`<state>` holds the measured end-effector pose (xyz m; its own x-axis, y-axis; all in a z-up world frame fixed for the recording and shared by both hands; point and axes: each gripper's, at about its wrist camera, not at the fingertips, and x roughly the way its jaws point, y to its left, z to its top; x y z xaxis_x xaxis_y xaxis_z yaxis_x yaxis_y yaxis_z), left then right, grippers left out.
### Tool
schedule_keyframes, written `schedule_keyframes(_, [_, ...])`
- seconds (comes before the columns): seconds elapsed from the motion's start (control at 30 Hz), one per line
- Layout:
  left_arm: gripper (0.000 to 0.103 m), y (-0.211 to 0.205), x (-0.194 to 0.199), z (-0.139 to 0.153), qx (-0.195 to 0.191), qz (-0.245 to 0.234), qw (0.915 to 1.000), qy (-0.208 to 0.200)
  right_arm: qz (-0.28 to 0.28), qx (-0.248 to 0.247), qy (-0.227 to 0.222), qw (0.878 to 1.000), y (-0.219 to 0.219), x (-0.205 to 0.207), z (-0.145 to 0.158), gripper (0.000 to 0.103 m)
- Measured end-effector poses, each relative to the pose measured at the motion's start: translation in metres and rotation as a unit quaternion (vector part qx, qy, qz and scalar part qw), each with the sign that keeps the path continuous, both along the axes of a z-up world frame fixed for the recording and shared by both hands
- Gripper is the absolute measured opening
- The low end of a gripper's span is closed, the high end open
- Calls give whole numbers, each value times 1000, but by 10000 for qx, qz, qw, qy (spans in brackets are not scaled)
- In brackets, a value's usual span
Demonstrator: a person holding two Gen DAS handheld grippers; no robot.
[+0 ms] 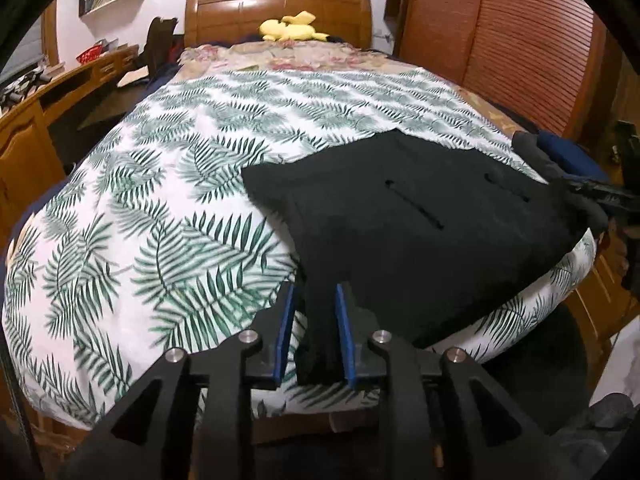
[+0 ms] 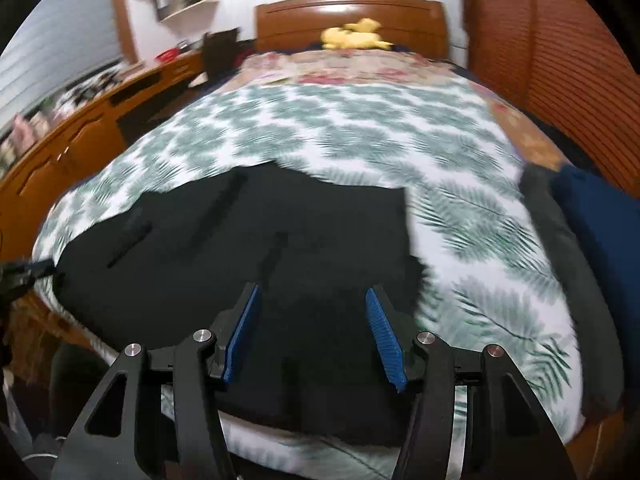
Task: Fold large clothes
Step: 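Smooth the folded coat with the right tool while the left tool hovers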
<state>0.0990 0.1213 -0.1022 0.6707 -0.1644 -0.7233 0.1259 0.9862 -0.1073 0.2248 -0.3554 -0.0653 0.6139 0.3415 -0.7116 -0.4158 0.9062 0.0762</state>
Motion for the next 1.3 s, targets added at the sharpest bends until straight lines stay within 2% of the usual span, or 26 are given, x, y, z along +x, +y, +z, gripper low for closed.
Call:
schedule_keyframes(0.2, [23, 9, 11, 15, 153, -146, 9995, -252, 650, 90, 160, 9977, 90, 10, -19, 56])
schedule_keyframes(0.33, [23, 17, 19, 20, 156, -152, 9993, -314, 1097, -19, 289, 9935, 147, 12, -33, 56])
schedule_keyframes(0.5, [24, 25, 29, 20, 136, -184, 9994, -245, 1479, -211, 488, 9876, 196, 12, -57, 56])
schedule_keyframes(0.6, [24, 26, 34, 19, 207, -267, 9993, -178, 1398, -397, 633, 9874, 208, 17, -77, 56])
schedule_keyframes(0.73, [24, 19, 39, 14, 276, -410, 9987, -121, 1262, -166, 685, 9895, 202, 20, -92, 56])
schedule_keyframes(0.93, [25, -4, 37, 16, 277, -546, 9980, -186, 971, -109, 597, 9934, 176, 6, -72, 56])
schedule_keyframes(1.13, [25, -31, 35, 16, 157, -580, 9980, -181, 584, -161, 285, 9978, 107, -7, -40, 56])
schedule_keyframes(1.3, [25, -69, 40, 13, 234, -734, 9970, -78, 15, -232, 128, 9996, 30, -5, -23, 56])
